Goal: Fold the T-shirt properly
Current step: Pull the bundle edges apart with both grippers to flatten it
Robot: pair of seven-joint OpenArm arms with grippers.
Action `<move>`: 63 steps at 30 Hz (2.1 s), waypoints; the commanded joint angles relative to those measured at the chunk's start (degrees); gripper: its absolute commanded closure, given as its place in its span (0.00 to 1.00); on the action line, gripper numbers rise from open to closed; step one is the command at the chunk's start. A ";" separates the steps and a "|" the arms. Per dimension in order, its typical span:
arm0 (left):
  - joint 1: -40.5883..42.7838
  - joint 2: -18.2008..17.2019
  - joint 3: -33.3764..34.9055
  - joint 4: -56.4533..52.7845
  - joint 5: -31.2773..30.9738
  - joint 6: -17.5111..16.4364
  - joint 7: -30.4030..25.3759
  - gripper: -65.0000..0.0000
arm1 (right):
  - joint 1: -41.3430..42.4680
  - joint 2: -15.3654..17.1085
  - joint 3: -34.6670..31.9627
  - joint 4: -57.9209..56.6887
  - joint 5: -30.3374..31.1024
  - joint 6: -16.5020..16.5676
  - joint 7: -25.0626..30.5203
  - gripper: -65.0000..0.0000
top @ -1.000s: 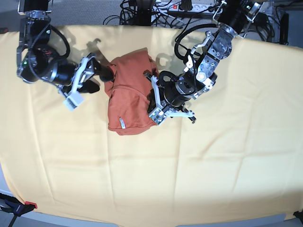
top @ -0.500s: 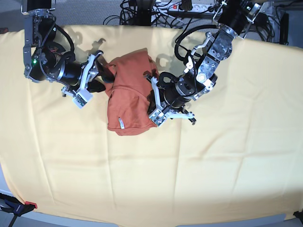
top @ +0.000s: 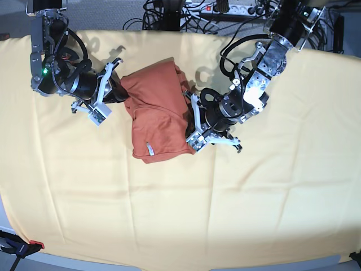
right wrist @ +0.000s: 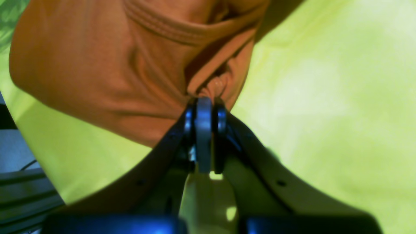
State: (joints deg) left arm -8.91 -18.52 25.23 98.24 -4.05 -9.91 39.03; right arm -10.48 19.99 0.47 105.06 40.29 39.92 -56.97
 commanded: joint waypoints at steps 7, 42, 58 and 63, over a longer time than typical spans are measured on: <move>-1.11 -4.15 -0.28 1.09 0.61 0.57 0.26 1.00 | 0.52 0.81 0.33 0.98 -0.31 -0.44 -0.28 1.00; -2.23 -11.72 -0.28 4.72 7.87 6.60 15.08 1.00 | 0.85 0.79 0.33 0.98 8.17 0.08 -0.20 1.00; -2.27 -13.05 -0.28 9.42 2.78 11.65 13.86 0.89 | 4.48 0.79 0.33 0.98 13.97 0.08 -0.24 0.63; -2.25 -12.87 -0.28 10.21 -5.53 8.94 11.10 0.89 | 4.48 0.79 0.33 0.98 13.97 0.08 -0.26 0.63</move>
State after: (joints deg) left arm -10.04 -30.98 25.47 107.18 -9.72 -1.65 51.57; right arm -6.81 20.16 0.47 105.06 52.97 39.88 -58.28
